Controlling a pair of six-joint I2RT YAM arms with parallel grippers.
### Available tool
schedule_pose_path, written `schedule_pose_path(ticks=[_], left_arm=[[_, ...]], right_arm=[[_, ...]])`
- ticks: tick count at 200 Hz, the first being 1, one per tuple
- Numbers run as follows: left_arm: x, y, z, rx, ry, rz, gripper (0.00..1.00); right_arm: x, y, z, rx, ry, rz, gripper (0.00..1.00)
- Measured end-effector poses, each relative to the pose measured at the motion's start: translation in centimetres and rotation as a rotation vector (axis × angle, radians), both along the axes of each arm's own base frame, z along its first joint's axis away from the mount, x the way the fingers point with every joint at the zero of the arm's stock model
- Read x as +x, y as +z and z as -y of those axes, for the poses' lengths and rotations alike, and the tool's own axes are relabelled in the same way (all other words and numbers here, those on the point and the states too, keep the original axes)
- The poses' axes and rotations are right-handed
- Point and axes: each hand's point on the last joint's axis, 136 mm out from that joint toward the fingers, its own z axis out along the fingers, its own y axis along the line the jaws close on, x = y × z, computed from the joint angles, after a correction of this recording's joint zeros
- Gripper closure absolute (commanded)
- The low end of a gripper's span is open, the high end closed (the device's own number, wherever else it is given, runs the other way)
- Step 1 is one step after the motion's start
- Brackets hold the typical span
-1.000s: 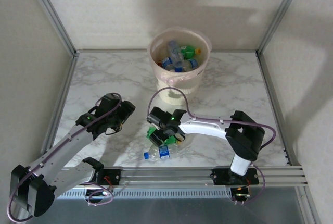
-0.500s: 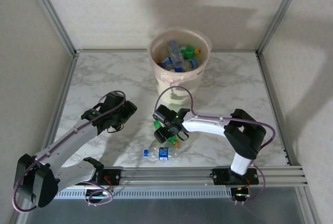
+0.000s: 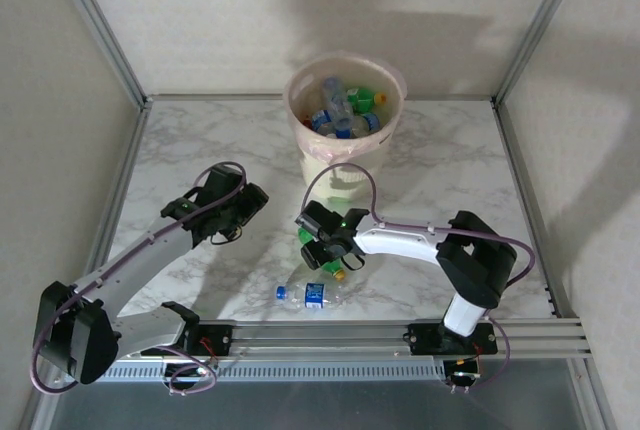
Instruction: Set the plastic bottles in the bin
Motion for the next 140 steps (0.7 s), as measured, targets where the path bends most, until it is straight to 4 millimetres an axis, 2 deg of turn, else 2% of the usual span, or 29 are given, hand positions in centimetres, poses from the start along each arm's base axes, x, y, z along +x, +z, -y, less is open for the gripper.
schedule_pose_path(ticks=[32, 61, 81, 97, 140], left_arm=[[0.5, 0.8, 0.1, -0.001, -0.002, 0.024, 0.17], [1.6, 1.4, 0.6, 0.016, -0.023, 0.024, 0.16], [2.4, 2.6, 0.9, 0.019, -0.034, 0.054, 0.16], [2.9, 3.4, 1.1, 0.015, -0.038, 0.075, 0.17], [3.9, 3.6, 1.6, 0.029, -0.058, 0.074, 0.16]], right_arm=[[0.5, 3.2, 0.0, 0.061, -0.028, 0.053, 0.49], [1.1, 8.3, -0.3, 0.158, -0.065, 0.128, 0.50], [1.7, 12.9, -0.5, 0.249, -0.094, 0.191, 0.51], [2.2, 17.5, -0.5, 0.338, -0.121, 0.252, 0.51], [3.6, 30.0, 1.3, 0.526, -0.215, 0.443, 0.50]])
